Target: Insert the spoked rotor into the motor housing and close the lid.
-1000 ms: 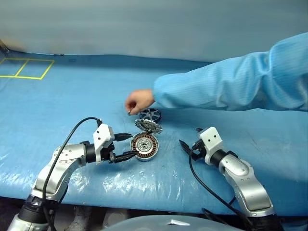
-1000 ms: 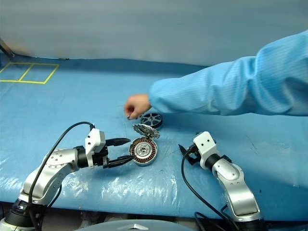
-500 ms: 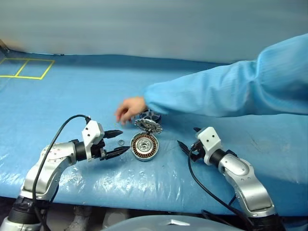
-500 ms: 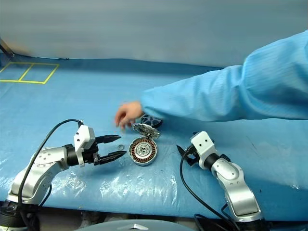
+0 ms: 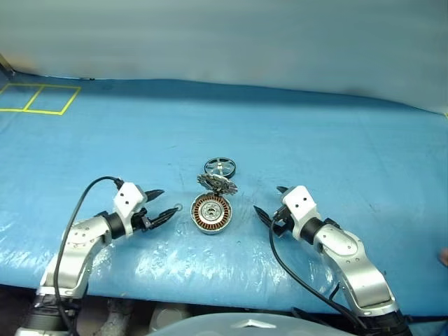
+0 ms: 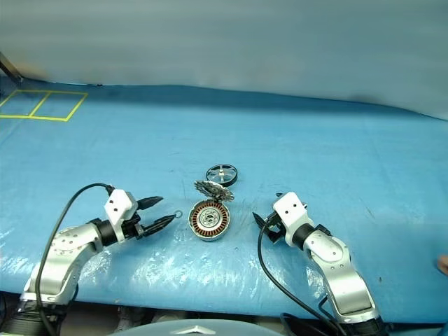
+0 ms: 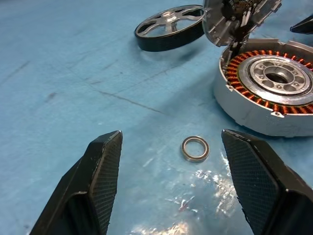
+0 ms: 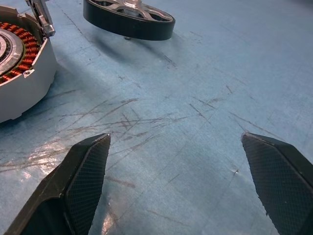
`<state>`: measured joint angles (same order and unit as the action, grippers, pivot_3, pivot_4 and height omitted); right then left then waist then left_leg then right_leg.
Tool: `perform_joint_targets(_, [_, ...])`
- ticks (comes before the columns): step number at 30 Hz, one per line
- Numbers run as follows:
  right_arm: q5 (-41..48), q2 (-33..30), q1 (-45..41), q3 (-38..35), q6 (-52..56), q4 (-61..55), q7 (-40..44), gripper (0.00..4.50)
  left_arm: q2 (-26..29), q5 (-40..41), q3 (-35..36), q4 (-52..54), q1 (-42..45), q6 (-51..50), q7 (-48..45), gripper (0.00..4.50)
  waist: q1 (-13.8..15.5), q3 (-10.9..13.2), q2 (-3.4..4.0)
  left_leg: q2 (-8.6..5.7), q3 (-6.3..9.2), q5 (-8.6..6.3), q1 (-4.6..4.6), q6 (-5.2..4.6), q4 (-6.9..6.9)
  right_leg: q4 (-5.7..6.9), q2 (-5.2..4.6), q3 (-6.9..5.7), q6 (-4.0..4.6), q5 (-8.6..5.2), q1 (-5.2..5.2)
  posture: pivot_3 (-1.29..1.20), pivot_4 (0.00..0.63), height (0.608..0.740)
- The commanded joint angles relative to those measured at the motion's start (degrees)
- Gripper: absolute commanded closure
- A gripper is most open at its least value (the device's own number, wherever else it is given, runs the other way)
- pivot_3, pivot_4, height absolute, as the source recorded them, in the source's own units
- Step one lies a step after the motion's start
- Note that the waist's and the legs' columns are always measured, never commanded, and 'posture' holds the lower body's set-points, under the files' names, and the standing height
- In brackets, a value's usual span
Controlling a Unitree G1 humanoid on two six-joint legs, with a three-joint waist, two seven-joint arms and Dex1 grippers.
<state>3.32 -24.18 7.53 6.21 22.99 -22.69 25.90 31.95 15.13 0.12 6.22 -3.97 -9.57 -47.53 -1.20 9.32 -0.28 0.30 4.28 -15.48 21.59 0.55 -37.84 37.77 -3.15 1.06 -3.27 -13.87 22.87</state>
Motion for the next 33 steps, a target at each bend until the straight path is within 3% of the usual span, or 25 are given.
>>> perform_joint_targets(1, [0.09,0.22,-0.45,-0.82,-1.12,-1.29,-0.44,0.00,-1.34,-2.42,-1.88,-1.88,1.52,3.13,0.99,1.07,0.00,0.00,0.00,0.00,0.00,0.00,0.00,0.00,0.00,0.01,0.00,-0.01,0.00,0.00,0.00,0.00,0.150,0.740])
perform_joint_targets(10, [-0.80,0.35,0.59,-0.79,-1.43,-1.74,-1.43,0.00,-3.85,-9.34,-5.42,-11.14,5.57,6.38,5.49,1.07,0.07,-0.05,0.07,0.00,0.01,0.00,-0.01,0.00,-0.01,0.01,0.02,-0.02,-0.30,0.17,-0.01,0.00,0.150,0.740])
perform_joint_targets(19, [-1.36,0.63,1.41,-0.29,-1.94,-1.76,-2.23,0.00,-2.29,-8.01,-6.43,-12.10,5.22,3.01,1.30,1.07,-0.09,-0.13,0.15,0.01,0.00,0.01,-0.07,0.01,-0.01,0.02,0.02,-0.01,-0.31,0.17,-0.06,0.00,0.150,0.740])
perform_joint_targets(23, [-1.52,0.70,1.45,-0.30,-2.19,-1.54,-2.53,0.00,-2.31,-8.40,-6.01,-12.79,5.20,2.49,1.95,1.94,-0.13,-0.14,0.16,0.01,0.01,0.01,-0.08,0.01,0.01,0.02,0.02,-0.01,-0.31,0.16,-0.06,0.00,0.150,0.740])
perform_joint_targets(29, [-1.46,0.46,1.47,-0.41,-2.27,-1.67,-2.34,0.00,0.07,-7.14,-6.85,-11.69,3.00,0.45,-2.11,3.83,-0.30,-0.20,0.22,0.02,-0.01,0.01,-0.24,0.01,0.00,0.04,0.03,-0.01,-0.01,-0.01,-0.17,0.00,0.150,0.740])
perform_joint_targets(33, [-1.54,0.21,1.46,-0.42,-2.23,-1.44,-2.16,0.00,0.97,-6.49,-6.01,-10.96,1.76,-0.56,-2.06,3.83,-0.53,-0.23,0.28,0.04,-0.03,0.01,-0.27,0.01,0.07,0.03,0.02,0.01,0.01,-0.03,-0.17,0.00,0.150,0.740])
